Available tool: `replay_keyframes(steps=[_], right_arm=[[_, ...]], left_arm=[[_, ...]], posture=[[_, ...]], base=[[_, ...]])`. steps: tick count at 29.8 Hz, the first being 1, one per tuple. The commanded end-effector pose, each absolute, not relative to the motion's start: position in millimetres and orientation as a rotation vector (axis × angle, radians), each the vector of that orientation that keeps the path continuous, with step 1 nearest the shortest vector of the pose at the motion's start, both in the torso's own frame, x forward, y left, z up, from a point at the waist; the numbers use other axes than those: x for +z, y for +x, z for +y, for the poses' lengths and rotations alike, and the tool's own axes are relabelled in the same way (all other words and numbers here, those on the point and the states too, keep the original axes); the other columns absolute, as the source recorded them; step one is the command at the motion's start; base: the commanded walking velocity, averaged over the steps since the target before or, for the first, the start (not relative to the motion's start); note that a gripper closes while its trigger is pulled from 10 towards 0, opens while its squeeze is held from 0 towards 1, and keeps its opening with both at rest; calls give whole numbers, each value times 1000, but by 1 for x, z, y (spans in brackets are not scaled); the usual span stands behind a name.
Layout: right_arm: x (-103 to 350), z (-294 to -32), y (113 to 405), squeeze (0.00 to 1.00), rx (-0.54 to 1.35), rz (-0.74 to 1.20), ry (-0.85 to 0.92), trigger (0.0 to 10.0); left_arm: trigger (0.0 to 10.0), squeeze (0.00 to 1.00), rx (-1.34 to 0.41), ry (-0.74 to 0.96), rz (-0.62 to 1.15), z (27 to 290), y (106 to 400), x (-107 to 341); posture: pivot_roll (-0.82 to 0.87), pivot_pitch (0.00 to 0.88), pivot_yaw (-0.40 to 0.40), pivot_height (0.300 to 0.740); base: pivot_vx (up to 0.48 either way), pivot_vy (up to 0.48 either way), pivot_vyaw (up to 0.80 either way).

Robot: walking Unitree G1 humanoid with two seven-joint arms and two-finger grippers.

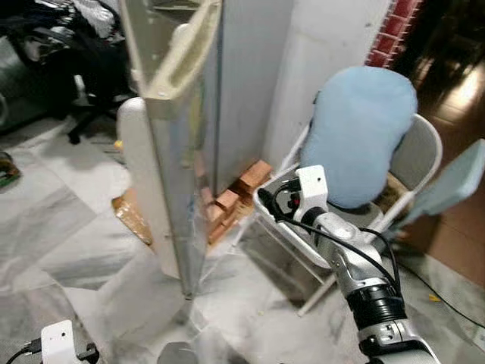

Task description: Restocking fridge

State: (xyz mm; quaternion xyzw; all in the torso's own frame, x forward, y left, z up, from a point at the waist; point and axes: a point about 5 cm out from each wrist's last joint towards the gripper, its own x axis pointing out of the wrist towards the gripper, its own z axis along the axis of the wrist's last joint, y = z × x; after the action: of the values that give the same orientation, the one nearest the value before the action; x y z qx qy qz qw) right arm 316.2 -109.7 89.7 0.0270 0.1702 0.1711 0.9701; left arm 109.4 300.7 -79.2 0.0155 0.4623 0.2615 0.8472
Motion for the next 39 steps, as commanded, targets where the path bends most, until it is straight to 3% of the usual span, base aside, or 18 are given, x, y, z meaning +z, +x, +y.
replay_keyframes(steps=[1,5,15,17,18,21,24,27,31,34,39], right_arm=[[103,-105,321,0,319,318,41,10000],[111,-97,328,0,264,309,13,10000],[124,-72,332,0,340,301,103,10000],[132,-54,323,0,544,345,302,10000],[145,-38,305,0,824,382,448,10000],[155,-35,292,0,996,356,444,10000],[152,-56,281,0,1098,353,385,10000],[136,-72,287,0,1012,373,289,10000],[89,-120,302,0,728,484,-31,10000],[73,-145,304,0,602,527,-71,10000],[70,-155,302,0,533,559,-48,10000]], left_arm=[[10000,0,549,39,956,297,115,-79],[10000,0,544,47,942,292,119,-79],[10000,0,531,63,916,287,131,-76],[10000,0,530,63,912,286,132,-76],[10000,0,532,66,906,286,133,-76],[10000,0,520,74,902,285,134,-75],[10000,0,519,74,896,283,135,-75],[10000,0,519,74,895,283,136,-75],[10000,0,517,74,895,282,136,-75],[10000,0,513,78,895,281,135,-76],[10000,0,514,84,895,282,132,-76]], posture=[[129,0,-95,740],[128,0,-94,740],[125,0,-95,740],[124,0,-96,740],[121,0,-95,740],[120,0,-95,740],[117,0,-95,740],[114,0,-95,740],[111,0,-91,740],[112,0,-89,740],[114,0,-85,740]], base=[[0,480,0],[0,480,0],[0,480,0],[0,480,0],[0,0,0],[0,0,0],[0,0,0],[0,0,0],[0,0,0],[0,0,0],[0,0,0]])
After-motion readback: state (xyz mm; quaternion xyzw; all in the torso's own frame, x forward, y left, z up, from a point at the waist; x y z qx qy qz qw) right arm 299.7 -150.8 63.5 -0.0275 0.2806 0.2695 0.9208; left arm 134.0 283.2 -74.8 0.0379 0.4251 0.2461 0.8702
